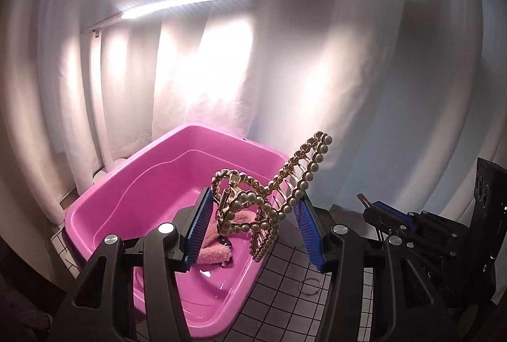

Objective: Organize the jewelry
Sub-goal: 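Carry the pearl clip and brown clip into the pink tub and open both tools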

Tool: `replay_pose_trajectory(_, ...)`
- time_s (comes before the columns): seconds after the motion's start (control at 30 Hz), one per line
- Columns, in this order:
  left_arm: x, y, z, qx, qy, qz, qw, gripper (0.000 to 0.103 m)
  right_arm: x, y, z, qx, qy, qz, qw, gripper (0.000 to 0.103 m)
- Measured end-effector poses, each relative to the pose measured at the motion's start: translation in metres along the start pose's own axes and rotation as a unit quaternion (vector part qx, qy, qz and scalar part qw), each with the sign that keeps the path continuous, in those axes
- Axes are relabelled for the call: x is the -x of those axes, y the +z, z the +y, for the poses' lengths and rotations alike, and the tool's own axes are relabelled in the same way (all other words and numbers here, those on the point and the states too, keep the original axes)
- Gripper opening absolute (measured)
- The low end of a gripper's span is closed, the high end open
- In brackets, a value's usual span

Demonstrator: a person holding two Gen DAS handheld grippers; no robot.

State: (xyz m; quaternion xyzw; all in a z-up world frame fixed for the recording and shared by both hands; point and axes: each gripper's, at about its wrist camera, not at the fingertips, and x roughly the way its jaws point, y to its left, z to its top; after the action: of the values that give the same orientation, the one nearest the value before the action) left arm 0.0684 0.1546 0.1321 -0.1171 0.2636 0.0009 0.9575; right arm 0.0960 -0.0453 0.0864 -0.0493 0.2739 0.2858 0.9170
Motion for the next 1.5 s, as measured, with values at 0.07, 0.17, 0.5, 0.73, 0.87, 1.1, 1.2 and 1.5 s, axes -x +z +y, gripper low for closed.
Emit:
replay_pose_trajectory(0.07, -0.005, 0.001, 0.016, 0.007, 0.008, 0.003, 0.9999, 0.051, -0.013, 0.007, 0.01, 0.003, 0.012, 0.004, 1.0, 0.013)
replay_pose_trajectory(0.17, -0.016, 0.003, 0.04, 0.016, 0.019, 0.014, 0.9996, 0.051, -0.035, 0.016, 0.025, 0.004, 0.032, 0.016, 0.999, 0.013)
replay_pose_trajectory(0.5, -0.061, -0.001, 0.099, 0.034, 0.029, 0.065, 0.9969, 0.051, -0.107, 0.035, 0.066, 0.009, 0.075, 0.066, 0.995, 0.013)
replay_pose_trajectory(0.73, -0.095, -0.004, 0.128, 0.051, 0.024, 0.117, 0.9916, 0.051, -0.154, 0.041, 0.079, -0.002, 0.085, 0.118, 0.989, 0.013)
replay_pose_trajectory(0.87, -0.11, -0.006, 0.137, 0.053, 0.027, 0.142, 0.9881, 0.051, -0.174, 0.042, 0.082, -0.004, 0.086, 0.152, 0.985, 0.013)
replay_pose_trajectory(1.1, -0.135, -0.01, 0.147, 0.063, 0.02, 0.194, 0.9788, 0.051, -0.207, 0.038, 0.09, -0.007, 0.082, 0.215, 0.973, 0.013)
replay_pose_trajectory(1.2, -0.144, -0.012, 0.15, 0.063, 0.021, 0.215, 0.9744, 0.052, -0.217, 0.034, 0.092, -0.009, 0.077, 0.234, 0.969, 0.013)
replay_pose_trajectory(1.5, -0.153, -0.015, 0.15, 0.061, 0.037, 0.251, 0.9654, 0.053, -0.23, 0.027, 0.097, -0.014, 0.066, 0.258, 0.964, 0.013)
